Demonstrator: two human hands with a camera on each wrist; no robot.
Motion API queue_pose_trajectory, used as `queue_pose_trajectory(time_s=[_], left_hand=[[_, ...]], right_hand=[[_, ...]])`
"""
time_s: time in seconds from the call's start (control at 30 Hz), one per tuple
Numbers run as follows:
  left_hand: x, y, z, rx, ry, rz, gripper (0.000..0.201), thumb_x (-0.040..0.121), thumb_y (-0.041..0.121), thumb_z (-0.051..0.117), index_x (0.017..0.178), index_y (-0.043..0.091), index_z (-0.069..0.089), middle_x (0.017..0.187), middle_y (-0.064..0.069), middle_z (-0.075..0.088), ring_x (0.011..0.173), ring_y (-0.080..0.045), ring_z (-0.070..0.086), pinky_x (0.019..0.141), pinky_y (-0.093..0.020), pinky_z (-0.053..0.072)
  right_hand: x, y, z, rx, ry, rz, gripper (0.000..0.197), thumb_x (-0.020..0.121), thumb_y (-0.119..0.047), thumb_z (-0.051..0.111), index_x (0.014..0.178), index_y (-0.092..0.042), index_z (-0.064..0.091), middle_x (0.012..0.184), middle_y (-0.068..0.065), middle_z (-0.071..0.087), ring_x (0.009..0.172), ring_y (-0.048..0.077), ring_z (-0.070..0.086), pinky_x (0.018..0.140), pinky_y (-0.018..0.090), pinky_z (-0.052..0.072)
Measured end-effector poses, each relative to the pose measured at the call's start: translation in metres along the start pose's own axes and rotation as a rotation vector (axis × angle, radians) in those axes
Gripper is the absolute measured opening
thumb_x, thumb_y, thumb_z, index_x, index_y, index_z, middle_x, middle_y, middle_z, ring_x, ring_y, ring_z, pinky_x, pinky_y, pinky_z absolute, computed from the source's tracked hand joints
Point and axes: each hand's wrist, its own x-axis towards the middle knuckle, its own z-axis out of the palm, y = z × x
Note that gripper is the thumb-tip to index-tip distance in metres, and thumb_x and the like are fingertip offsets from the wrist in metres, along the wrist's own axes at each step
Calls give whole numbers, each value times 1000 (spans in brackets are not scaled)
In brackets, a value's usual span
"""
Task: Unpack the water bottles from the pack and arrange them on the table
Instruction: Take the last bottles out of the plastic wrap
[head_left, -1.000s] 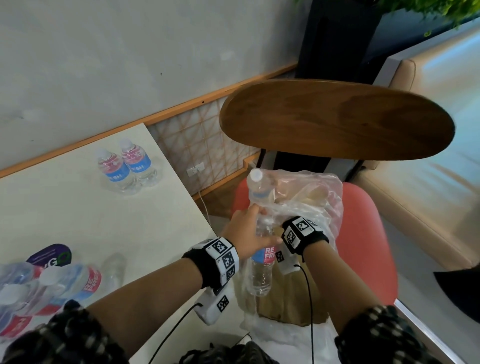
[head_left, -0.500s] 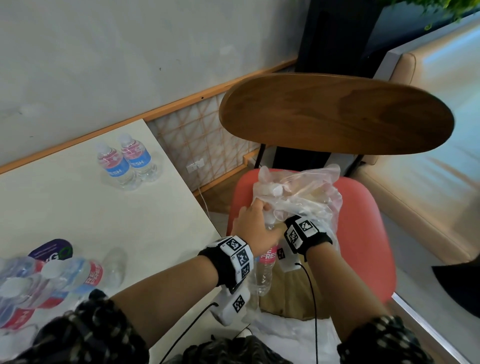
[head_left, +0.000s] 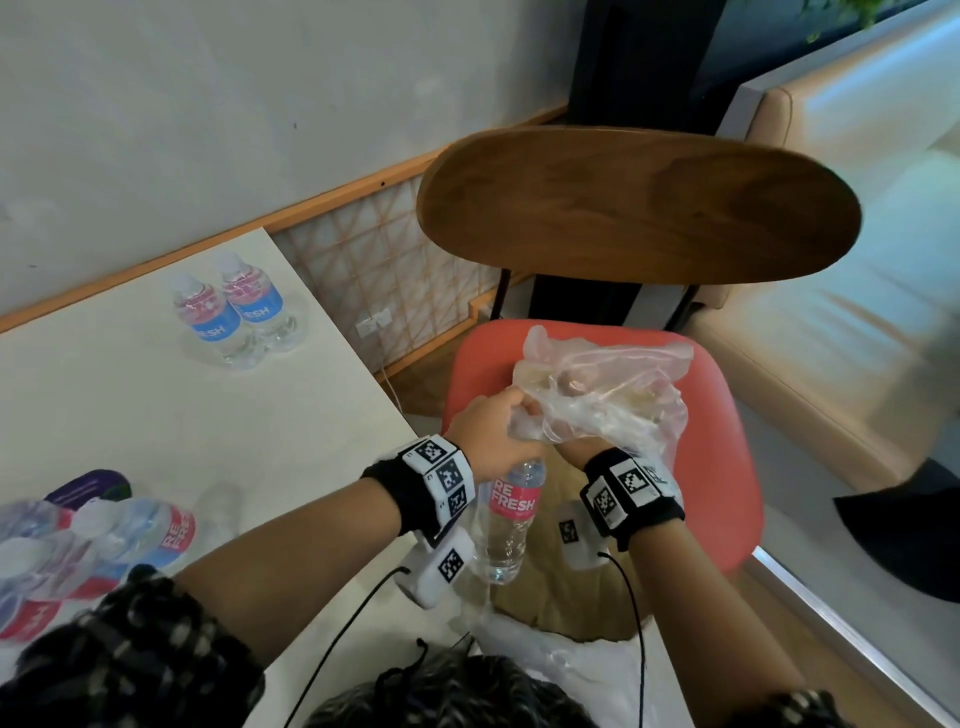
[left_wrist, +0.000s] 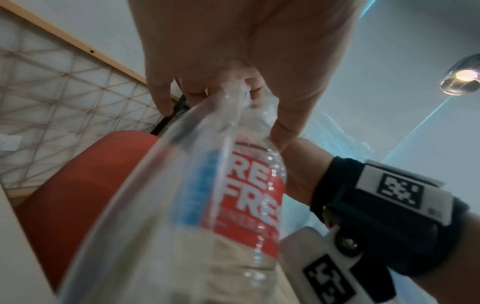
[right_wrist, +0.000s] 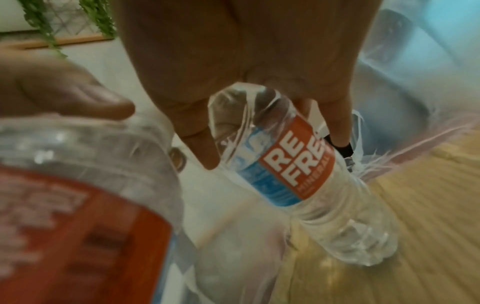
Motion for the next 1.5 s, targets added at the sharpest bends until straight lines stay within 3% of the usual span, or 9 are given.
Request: queue_pose_trajectory(time_s=[0.17,0.4,0.57,0.67,0.87,1.03,1.13,1.27,1.5], left_hand=[[-4,5,-8,-18,13,124,50,77,42,69,120,21,52,111,0,66,101,-17,64,88,-43,54],[8,17,-11,-1,149,163,39,87,28,63,123,21,50,104,-2,70,91,-19,67,81,-41,56],[9,11,-8,-61,147,98,32,90,28,59,121,20,54,112,1,66,98,-18,62,86,-33,50],[14,5,-12,-118,78,80,32,86,32,58,117,23,60,114,8,65,105,-13,60,96,-33,47],[25,-3,-21,-171,144,137,30,84,0,56,92,21,76,123,2,61,116,-17,57,106,-37,43],[14,3,-23,101,237,243,36,76,-8,50,53,16,62,117,11,51,98,-13,57,82,-33,50],[13,3,-24,344,156,236,33,84,5,49,69,22,72,135,10,44,106,-13,52,86,-38,50],[7,10,-18,449,66,197,27,85,38,51,94,23,71,142,9,36,123,-16,41,94,-38,45],[14,3,-2,249,-126,196,54,79,50,67,123,19,61,138,3,39,115,-17,51,99,-37,44]], right_hand=[[-6,-2,1,339,-88,62,41,103,-16,27,140,1,33,142,8,38,134,22,35,80,11,36],[-15,4,-6,452,7,-170,32,99,-28,40,128,-21,49,127,-2,53,120,15,49,93,25,40],[-16,6,-6,380,34,-163,8,76,-14,56,82,-19,58,88,4,60,85,21,56,78,37,46],[-16,11,-1,363,-63,-167,17,61,-19,53,77,-15,56,82,7,59,79,21,54,71,36,46],[-11,22,0,370,-60,-160,8,61,-29,56,68,-25,58,75,-3,61,80,21,55,83,45,43],[-13,30,1,426,-59,-116,15,53,-36,61,63,-24,60,77,-2,65,85,22,59,94,45,43],[-24,26,0,462,-34,-78,26,49,-40,64,70,-24,62,79,-2,65,88,21,59,94,41,44],[-27,28,-1,485,15,-38,6,75,-16,63,74,-20,60,83,0,63,86,19,58,83,33,43],[-13,41,2,507,38,-69,5,55,-24,64,60,-28,63,68,-13,63,81,15,57,82,38,44]])
